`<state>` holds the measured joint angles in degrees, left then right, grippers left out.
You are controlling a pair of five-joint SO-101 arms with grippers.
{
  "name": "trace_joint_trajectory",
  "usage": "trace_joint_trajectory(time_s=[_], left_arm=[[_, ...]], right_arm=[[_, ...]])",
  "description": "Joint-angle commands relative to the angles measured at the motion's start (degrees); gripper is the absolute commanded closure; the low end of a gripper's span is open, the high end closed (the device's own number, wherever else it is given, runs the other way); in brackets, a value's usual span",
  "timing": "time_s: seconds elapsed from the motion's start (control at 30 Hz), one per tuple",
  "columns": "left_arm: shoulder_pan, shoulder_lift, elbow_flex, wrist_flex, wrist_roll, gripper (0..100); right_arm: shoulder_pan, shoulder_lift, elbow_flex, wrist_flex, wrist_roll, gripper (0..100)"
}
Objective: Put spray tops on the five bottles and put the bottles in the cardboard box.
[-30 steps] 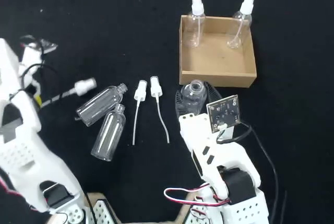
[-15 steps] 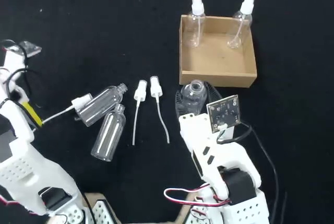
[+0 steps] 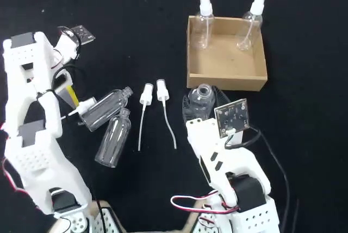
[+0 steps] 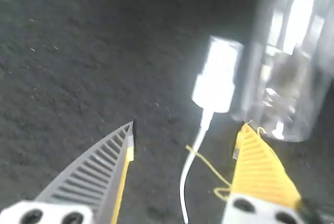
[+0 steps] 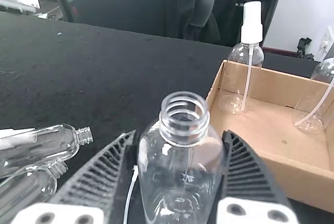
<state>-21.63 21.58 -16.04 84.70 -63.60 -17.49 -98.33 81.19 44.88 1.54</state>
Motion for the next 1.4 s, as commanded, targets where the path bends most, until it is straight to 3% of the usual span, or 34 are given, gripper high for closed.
trace_joint_trajectory(time_s=[0.0, 0.33, 0.57, 0.9, 1.13, 1.37], left_arm=[[1.4, 2.7, -2.1, -1.4, 1.5, 70], [3.2, 4.9, -3.3, 3.2, 1.1, 70], [7.0, 7.7, -2.9, -0.9, 1.1, 70], [3.4, 16.7, -13.5, -0.5, 1.1, 70], [3.9, 21.8, -21.3, 7.9, 1.1, 70], [3.6, 23.9, -26.3, 15.6, 1.1, 90]], right_arm=[[-0.5, 0.6, -0.4, 0.1, -0.1, 80.8], [-0.5, 0.6, -0.4, -0.1, -0.1, 80.8], [-0.5, 0.6, -0.4, 0.2, -0.1, 80.8], [-0.5, 0.6, -0.4, 0.2, -0.1, 80.8], [-0.5, 0.6, -0.4, 0.2, -0.1, 80.8], [-0.5, 0.6, -0.4, 0.2, -0.1, 80.8]])
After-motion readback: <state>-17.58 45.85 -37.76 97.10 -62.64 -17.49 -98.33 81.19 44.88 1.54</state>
